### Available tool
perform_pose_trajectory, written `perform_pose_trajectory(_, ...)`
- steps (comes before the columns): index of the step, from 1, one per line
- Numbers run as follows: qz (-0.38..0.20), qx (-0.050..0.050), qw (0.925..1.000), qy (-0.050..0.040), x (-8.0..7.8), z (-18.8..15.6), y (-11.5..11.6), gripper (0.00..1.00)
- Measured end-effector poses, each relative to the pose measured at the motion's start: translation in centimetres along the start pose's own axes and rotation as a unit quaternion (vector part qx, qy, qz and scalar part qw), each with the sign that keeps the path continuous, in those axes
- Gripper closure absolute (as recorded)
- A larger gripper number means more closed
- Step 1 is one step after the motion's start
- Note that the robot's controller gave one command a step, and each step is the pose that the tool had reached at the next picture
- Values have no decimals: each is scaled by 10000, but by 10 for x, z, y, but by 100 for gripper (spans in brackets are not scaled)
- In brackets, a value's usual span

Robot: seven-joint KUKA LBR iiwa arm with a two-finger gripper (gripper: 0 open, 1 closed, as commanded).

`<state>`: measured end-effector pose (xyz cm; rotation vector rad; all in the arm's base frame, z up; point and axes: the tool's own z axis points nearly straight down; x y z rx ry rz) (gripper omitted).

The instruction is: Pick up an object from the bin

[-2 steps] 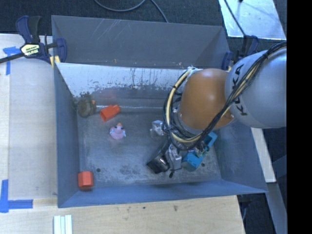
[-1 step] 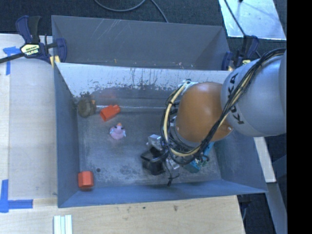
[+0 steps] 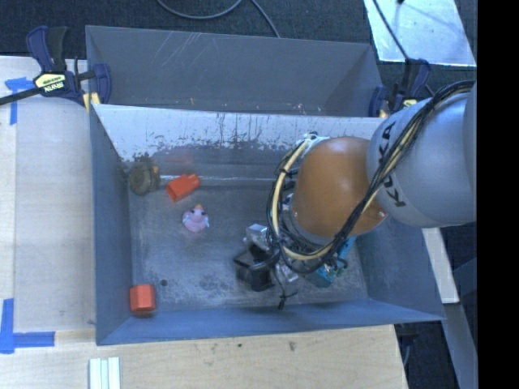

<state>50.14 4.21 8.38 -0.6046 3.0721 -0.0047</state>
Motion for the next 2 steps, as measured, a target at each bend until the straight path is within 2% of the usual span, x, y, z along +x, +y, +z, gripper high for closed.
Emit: perform_pose_trajectory(2,4,-2,10000,4,0,0,0,100)
